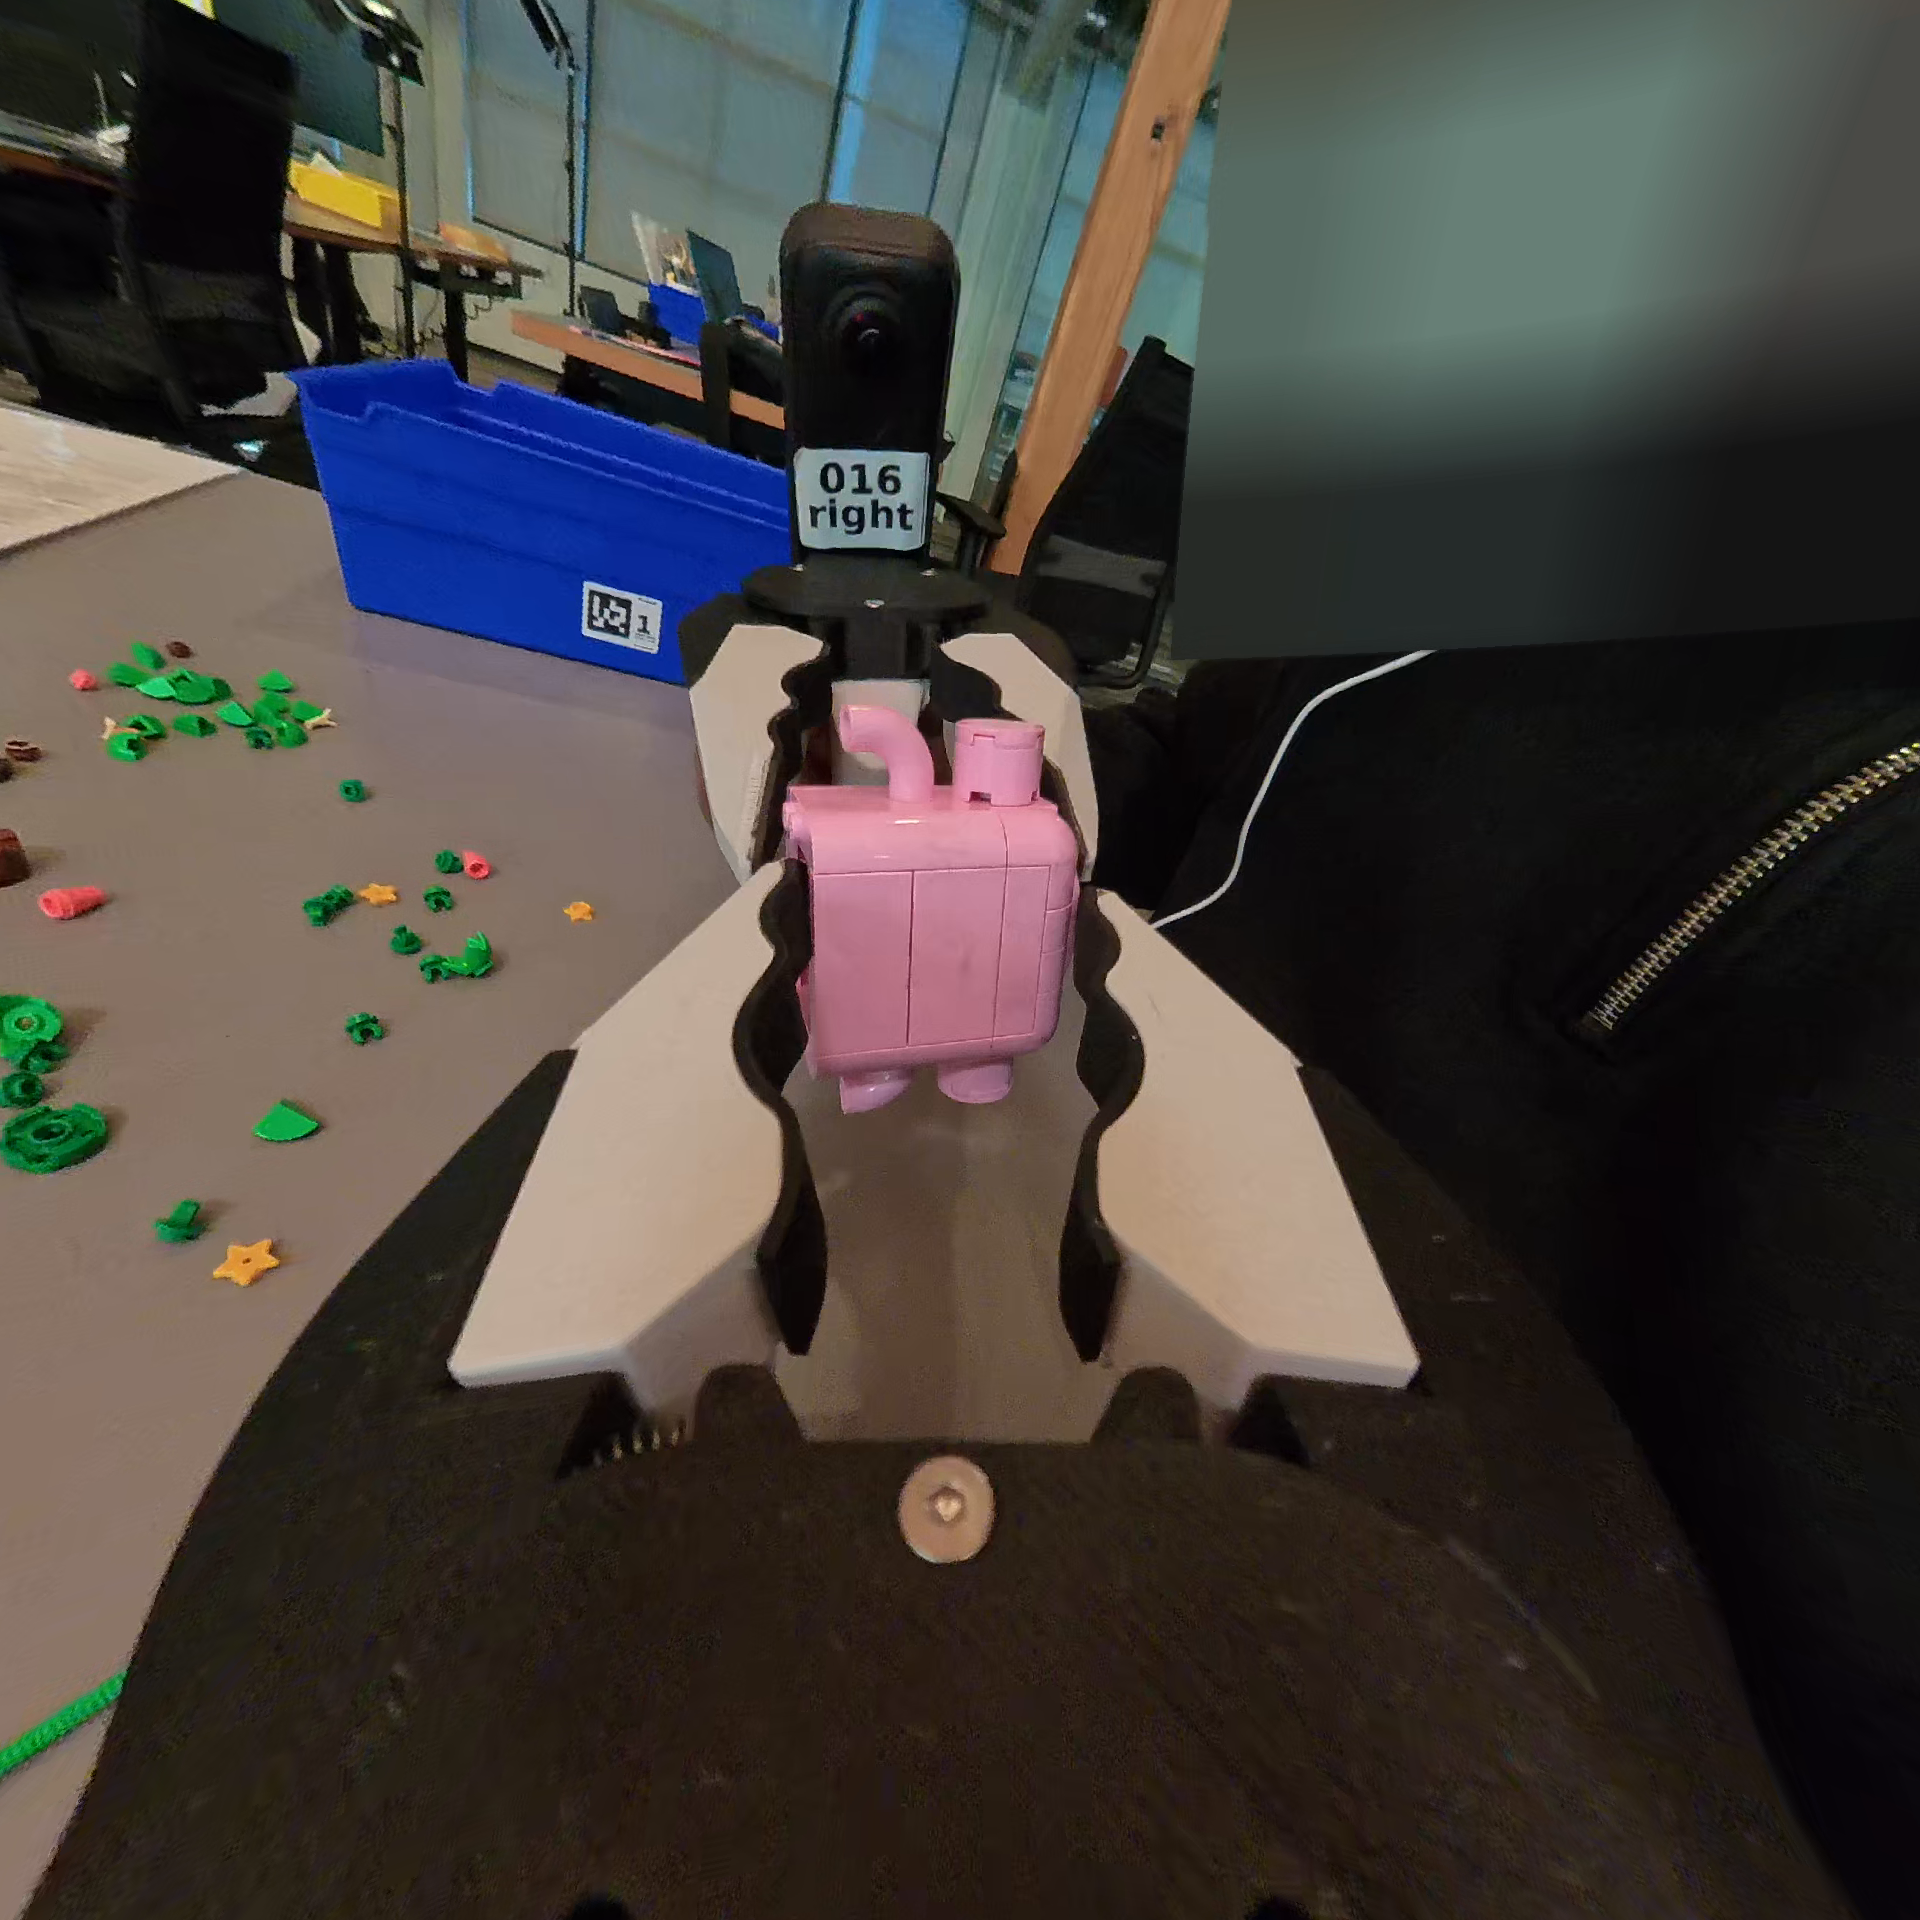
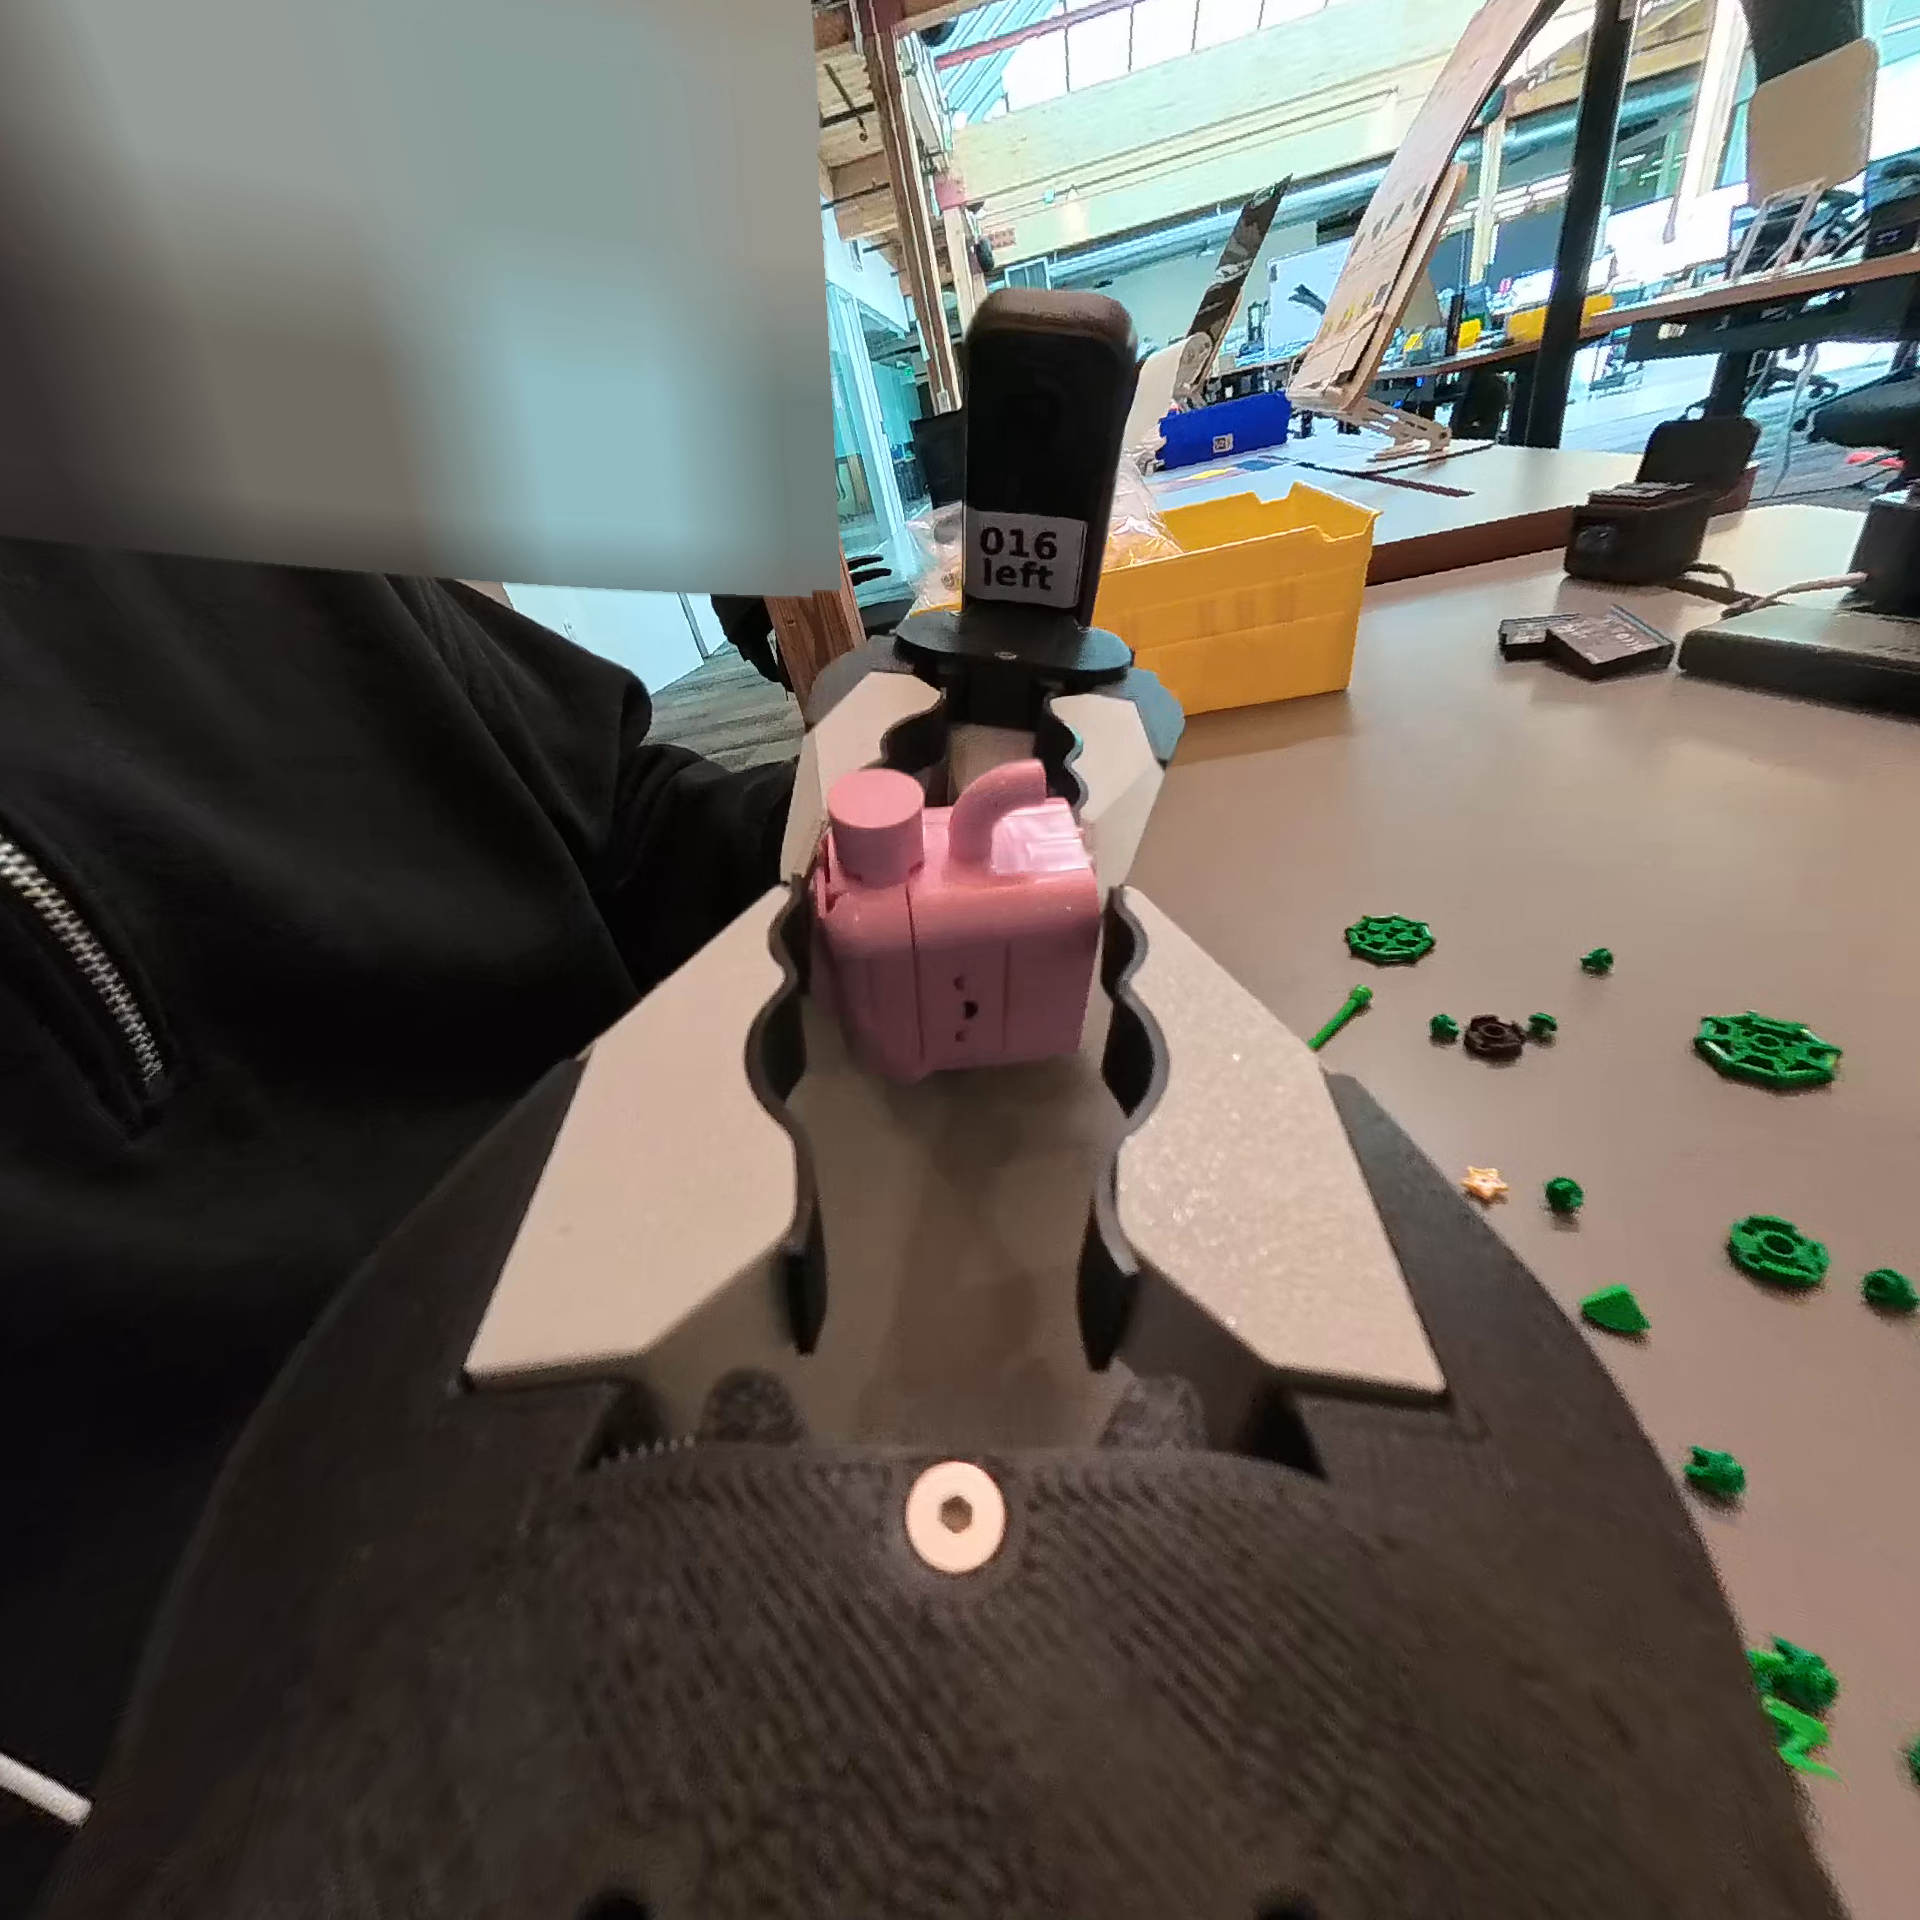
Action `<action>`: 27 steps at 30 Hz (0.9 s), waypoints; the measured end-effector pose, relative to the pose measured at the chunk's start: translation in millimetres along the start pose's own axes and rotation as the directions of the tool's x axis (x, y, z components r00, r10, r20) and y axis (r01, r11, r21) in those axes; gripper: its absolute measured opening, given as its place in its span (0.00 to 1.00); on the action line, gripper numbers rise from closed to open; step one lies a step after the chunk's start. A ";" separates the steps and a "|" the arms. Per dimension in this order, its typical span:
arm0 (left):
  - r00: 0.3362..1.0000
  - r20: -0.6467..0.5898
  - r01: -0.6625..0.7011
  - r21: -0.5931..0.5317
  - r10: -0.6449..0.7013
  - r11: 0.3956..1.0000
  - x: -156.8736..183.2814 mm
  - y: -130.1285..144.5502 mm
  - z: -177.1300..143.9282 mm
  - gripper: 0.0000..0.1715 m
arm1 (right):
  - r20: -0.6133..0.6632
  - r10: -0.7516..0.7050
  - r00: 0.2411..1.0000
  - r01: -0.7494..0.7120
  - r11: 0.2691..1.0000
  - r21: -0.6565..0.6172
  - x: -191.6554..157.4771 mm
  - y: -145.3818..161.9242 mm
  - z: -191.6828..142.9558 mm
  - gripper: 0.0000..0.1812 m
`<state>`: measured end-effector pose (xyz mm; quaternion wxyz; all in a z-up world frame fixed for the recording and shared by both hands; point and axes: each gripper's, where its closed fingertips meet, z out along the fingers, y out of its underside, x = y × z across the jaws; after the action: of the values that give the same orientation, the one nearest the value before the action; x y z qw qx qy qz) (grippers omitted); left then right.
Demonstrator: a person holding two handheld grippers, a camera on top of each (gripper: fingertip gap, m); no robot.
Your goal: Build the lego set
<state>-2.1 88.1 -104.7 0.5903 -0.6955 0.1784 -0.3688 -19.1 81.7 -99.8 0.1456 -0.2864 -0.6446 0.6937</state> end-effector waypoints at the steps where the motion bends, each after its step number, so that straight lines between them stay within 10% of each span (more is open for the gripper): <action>1: 1.000 0.002 0.001 -0.001 -0.001 1.000 -0.4 0.4 0.2 0.28 | -0.005 -0.007 1.000 0.007 1.000 -0.004 0.4 0.2 -0.2 0.30; 27: 1.000 -0.006 0.020 0.027 -0.020 0.999 -0.7 -1.9 0.1 0.27 | -0.022 0.027 0.999 -0.027 1.000 -0.007 2.0 -2.6 -0.5 0.29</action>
<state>-2.9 89.1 -103.1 0.5953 -0.6884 0.1680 -0.3789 -20.8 83.6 -97.7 0.1421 -0.3031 -0.6415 0.6902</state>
